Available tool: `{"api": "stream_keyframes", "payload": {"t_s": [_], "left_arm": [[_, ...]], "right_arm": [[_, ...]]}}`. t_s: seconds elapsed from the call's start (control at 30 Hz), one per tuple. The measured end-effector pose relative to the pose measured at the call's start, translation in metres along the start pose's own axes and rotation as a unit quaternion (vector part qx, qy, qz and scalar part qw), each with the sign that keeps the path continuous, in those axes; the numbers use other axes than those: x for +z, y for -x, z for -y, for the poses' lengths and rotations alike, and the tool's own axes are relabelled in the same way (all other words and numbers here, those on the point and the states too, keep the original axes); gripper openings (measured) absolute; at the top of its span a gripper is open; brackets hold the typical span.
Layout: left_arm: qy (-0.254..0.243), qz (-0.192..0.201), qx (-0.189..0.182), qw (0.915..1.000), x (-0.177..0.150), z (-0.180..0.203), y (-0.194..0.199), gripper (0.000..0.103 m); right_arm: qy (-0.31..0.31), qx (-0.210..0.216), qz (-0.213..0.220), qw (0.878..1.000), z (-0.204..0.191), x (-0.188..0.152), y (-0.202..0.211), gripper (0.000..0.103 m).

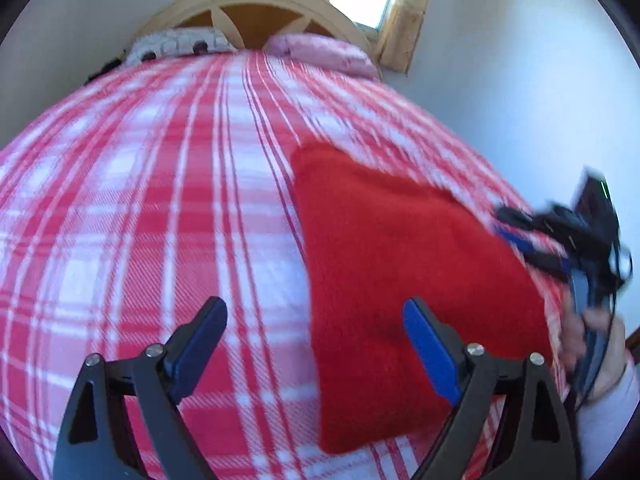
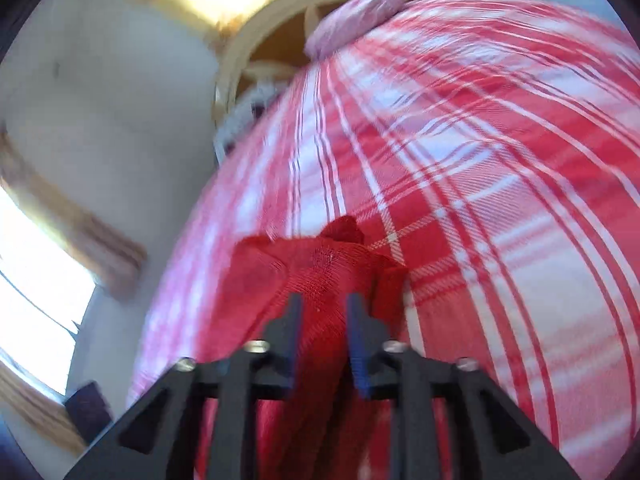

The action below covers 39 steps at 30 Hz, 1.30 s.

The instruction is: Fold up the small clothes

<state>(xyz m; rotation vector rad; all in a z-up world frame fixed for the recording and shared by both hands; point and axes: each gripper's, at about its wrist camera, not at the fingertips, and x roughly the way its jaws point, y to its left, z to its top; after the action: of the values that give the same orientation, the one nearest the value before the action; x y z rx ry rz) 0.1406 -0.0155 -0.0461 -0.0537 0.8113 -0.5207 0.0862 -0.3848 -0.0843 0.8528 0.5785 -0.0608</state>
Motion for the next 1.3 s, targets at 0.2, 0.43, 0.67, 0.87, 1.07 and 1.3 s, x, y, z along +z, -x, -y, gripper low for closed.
{"api": "stream_keyframes", "payload": {"t_s": [0.2,0.43,0.67,0.87,1.07,1.3], "left_arm": [[0.018,-0.040,-0.024,0.9987,0.045,-0.004,-0.037,0.095],[0.025,-0.096,-0.015,0.9950,0.045,0.011,-0.082,0.095],[0.039,-0.106,-0.014,0.9935,0.039,0.014,-0.091,0.097],[-0.014,-0.085,-0.016,0.9961,0.041,0.035,-0.091,0.070],[-0.056,-0.059,0.017,0.9965,0.042,0.054,-0.084,0.039],[-0.039,-0.057,0.040,0.9968,0.043,0.052,-0.077,0.033]], "right_arm": [[-0.001,-0.002,0.007,1.000,-0.002,-0.022,0.007,0.076],[0.091,-0.067,-0.013,0.993,-0.027,-0.040,-0.027,0.076],[0.123,-0.089,-0.006,0.988,-0.029,-0.048,-0.036,0.074],[0.122,-0.085,-0.009,0.989,-0.027,-0.048,-0.035,0.063],[0.145,-0.092,-0.001,0.985,-0.038,-0.053,-0.033,0.047],[0.167,-0.116,0.031,0.979,-0.053,-0.060,-0.025,0.036]]}}
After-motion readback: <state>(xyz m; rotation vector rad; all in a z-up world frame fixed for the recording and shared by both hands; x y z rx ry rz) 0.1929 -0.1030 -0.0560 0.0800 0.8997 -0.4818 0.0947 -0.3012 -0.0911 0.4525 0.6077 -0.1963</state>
